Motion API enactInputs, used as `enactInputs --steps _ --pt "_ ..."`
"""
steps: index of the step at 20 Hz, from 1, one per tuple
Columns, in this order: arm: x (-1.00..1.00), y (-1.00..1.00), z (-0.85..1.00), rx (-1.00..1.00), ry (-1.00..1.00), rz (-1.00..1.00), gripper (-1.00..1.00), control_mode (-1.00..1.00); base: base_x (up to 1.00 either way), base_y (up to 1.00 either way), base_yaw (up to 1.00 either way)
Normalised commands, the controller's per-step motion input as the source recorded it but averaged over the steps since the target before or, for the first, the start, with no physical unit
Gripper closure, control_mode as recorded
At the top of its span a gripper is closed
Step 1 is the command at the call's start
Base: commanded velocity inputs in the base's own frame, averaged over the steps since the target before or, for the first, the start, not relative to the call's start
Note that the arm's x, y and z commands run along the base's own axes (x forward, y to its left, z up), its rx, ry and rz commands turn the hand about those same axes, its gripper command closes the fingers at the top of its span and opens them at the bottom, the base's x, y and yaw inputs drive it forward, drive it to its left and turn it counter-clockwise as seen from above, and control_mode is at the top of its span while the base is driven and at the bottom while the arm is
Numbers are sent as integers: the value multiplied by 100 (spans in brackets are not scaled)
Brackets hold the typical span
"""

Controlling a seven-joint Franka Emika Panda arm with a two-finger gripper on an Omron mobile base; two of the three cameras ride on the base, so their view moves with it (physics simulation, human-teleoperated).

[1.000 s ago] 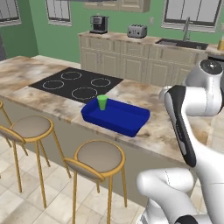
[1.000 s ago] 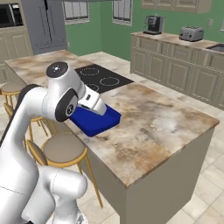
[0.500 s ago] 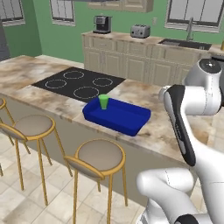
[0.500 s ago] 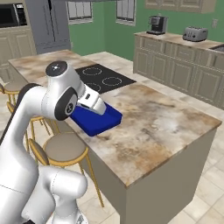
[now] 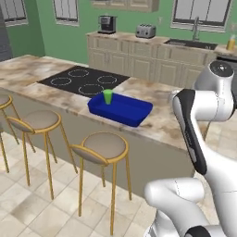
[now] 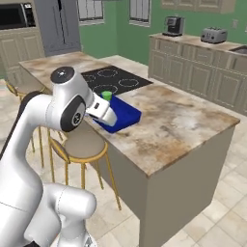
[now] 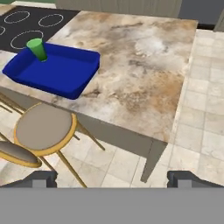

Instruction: There is a tray on the dining counter. Grab the cup, mug, and pitcher and place them on the tray. The pitcher may be placed next to the tray if it cannot fit the tray.

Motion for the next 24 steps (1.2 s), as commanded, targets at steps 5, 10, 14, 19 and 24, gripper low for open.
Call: enactInputs --steps 5,10,14,19,24 --pt "0 0 0 0 0 0 -100 100 -74 -87 -31" --pt "0 0 0 0 0 0 -100 100 -25 -100 -64" --pt "0 0 0 0 0 0 -100 100 -12 -100 -69" --pt "0 0 0 0 0 0 -100 100 -3 -100 -63" --pt "0 0 0 0 0 0 -100 100 7 -86 -34"
